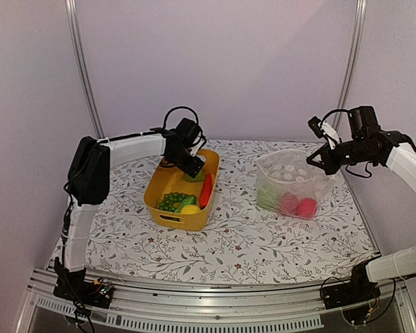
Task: Place the food in the zip-top bag and seal the zipper
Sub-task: Adjust the fake fruit in the bin.
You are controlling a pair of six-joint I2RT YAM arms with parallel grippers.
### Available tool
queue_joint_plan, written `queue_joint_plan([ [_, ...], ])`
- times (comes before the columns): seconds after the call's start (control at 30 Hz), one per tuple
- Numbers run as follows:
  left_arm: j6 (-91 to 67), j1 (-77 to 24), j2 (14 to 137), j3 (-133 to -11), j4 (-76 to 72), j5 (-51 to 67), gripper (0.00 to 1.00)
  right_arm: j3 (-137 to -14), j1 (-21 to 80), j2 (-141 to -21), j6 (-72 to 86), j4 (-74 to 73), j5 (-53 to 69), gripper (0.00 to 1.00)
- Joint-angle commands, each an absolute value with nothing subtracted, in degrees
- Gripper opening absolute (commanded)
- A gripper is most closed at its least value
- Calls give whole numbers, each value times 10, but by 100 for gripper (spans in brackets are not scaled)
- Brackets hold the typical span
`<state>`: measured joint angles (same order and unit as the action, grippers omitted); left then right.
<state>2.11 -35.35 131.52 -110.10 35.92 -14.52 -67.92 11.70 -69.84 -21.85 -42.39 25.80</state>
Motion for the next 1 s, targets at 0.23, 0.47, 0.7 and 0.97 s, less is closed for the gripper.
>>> queue_joint_plan([
  [0.23, 25, -351, 1359, -1188, 359, -129, 76, -671, 116, -699, -214, -425, 263, 0],
  [0.47, 25, -350, 1371, -1184, 351, -65, 72, -664, 115, -692, -215, -426, 258, 0],
  [0.7, 47, -351, 1360, -1149, 355, -30, 74, -660, 116, -694, -215, -424, 263, 0],
  [0.97, 49, -358, 1317, -1110, 425, -25, 73, -658, 116, -689, -216, -426, 262, 0],
])
